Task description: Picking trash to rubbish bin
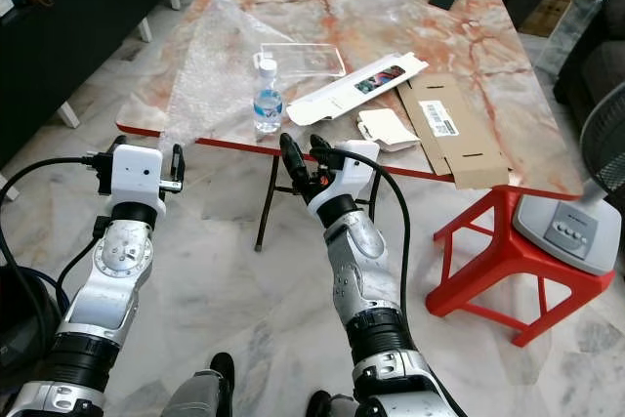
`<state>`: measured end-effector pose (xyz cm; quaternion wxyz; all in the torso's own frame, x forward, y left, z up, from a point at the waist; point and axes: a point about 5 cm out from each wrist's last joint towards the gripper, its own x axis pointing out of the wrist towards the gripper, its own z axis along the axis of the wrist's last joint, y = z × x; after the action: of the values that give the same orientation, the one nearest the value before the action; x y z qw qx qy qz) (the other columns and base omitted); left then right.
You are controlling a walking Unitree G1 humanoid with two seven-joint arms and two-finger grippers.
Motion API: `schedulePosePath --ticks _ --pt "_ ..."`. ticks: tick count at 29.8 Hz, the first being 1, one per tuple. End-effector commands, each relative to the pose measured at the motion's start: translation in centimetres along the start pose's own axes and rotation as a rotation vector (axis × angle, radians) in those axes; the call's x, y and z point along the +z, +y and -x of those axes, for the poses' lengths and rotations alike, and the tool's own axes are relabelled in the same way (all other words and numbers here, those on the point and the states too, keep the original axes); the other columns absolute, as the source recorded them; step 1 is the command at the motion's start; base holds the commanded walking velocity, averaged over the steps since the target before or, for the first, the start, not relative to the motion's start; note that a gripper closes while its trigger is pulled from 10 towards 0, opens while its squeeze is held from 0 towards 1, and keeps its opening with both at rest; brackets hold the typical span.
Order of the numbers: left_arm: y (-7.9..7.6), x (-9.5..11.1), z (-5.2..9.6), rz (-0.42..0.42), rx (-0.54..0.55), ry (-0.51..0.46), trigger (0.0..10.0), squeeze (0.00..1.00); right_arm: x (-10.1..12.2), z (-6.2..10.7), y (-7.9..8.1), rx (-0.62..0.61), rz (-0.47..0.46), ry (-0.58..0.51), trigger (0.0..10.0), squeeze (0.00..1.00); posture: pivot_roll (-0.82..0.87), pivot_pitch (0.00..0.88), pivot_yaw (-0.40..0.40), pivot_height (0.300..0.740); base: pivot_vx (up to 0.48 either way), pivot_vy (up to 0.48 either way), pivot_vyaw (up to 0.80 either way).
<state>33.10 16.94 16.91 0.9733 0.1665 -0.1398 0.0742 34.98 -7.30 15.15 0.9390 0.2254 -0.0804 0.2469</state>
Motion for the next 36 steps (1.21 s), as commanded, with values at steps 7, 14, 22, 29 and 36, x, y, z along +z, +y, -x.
schedulePosePath --ticks 7,14,22,29,36 --pt "0.0 0.9 -0.1 0.001 -0.005 -0.03 10.0 0.0 0.3 -0.2 0.3 0.006 -0.018 -0.017 10.0 0.0 0.05 0.198 -0.1 0.74 0.48 0.0 -0.28" --pt "0.0 1.1 -0.1 0.003 -0.001 -0.034 10.0 0.0 0.4 -0.2 0.4 0.013 -0.008 -0.021 10.0 0.0 0.05 0.198 -0.101 0.74 0.48 0.0 -0.07" --pt "0.1 1.5 -0.1 0.001 0.011 -0.048 10.0 0.0 0.5 -0.1 0.7 0.031 0.034 -0.02 10.0 0.0 0.05 0.198 -0.106 0.74 0.48 0.0 0.22" --pt "0.1 1.8 -0.1 0.003 0.009 -0.058 10.0 0.0 0.4 -0.1 0.5 0.019 0.003 -0.015 10.0 0.0 0.05 0.198 -0.105 0.74 0.351 0.0 0.43" --pt "0.2 2.1 -0.2 0.002 0.014 -0.067 10.0 0.0 0.3 -0.1 0.5 0.019 0.01 -0.011 10.0 0.0 0.05 0.2 -0.105 0.74 0.326 0.0 0.0"
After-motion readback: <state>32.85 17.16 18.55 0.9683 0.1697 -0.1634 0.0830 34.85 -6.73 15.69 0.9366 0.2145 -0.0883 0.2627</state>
